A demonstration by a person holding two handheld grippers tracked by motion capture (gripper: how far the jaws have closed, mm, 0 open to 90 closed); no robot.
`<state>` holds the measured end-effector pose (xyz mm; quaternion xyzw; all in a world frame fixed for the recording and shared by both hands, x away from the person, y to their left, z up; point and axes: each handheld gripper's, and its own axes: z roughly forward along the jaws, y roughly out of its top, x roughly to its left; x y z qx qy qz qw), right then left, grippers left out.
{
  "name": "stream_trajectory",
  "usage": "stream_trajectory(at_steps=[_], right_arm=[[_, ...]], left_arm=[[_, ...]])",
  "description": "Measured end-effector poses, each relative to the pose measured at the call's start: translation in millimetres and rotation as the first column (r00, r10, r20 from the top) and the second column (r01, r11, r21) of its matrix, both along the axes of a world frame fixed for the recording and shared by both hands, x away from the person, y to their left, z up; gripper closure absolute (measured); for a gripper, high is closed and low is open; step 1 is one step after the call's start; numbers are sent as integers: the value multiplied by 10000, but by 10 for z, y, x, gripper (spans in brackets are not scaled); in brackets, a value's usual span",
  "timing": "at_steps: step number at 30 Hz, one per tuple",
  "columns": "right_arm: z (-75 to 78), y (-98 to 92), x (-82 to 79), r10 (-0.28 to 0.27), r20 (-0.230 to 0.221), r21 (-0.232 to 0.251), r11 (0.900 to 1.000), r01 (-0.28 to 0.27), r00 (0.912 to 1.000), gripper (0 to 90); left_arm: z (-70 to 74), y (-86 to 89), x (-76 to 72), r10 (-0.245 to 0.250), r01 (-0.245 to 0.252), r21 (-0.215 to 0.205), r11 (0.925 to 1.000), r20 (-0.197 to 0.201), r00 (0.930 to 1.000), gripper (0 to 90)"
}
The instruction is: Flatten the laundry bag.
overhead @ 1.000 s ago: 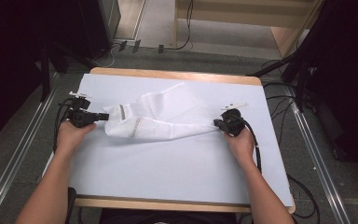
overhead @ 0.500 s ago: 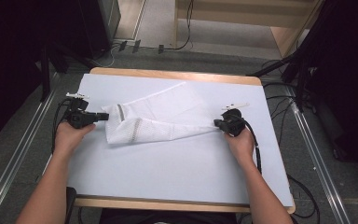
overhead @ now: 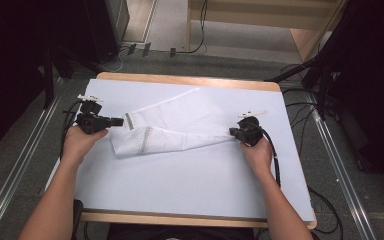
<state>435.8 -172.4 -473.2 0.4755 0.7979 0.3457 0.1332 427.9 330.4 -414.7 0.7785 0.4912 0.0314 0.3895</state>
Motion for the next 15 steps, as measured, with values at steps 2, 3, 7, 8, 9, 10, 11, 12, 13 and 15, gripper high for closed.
stream_trajectory(at_steps=[2,3,7,8,9,10,11,12,13,15], right_arm=[[-1,0,0,3,9,2,10000,-3,10000,900],[-2,-1,0,4,13,8,10000,-4,10000,900],[-6,-3,-4,9,75,21,10000,-9,10000,900],[-7,-3,-7,8,83,21,10000,-9,10000,900],[-10,-5,-8,20,122,6,10000,-20,9999,900],[-12,-5,-9,16,130,41,10000,-17,9999,900],[-12,-5,-12,6,129,48,10000,-6,9999,900],[-12,-4,-14,-10,126,44,10000,9,9999,900],[-12,-3,-15,-10,129,42,10000,9,9999,900],[-11,-4,-16,-4,129,55,10000,3,9999,900]], left_arm=[[-58,-51,70,-133,133,295,9995,-4,9999,900],[-96,-70,103,-176,176,363,9992,-30,9998,900],[-236,-101,193,-171,186,579,9981,-261,9995,900],[-260,-96,204,-212,232,649,9976,-309,9993,900],[-286,-96,214,-141,167,644,9978,-398,9991,900],[-311,-94,220,-147,177,708,9973,-426,9990,900],[-333,-96,224,-157,192,664,9976,-523,9985,900],[-353,-96,229,-270,312,644,9974,-645,9976,900],[-371,-111,228,-403,454,705,9965,-714,9966,900],[-370,-146,217,-565,606,558,9966,-721,9958,900]])
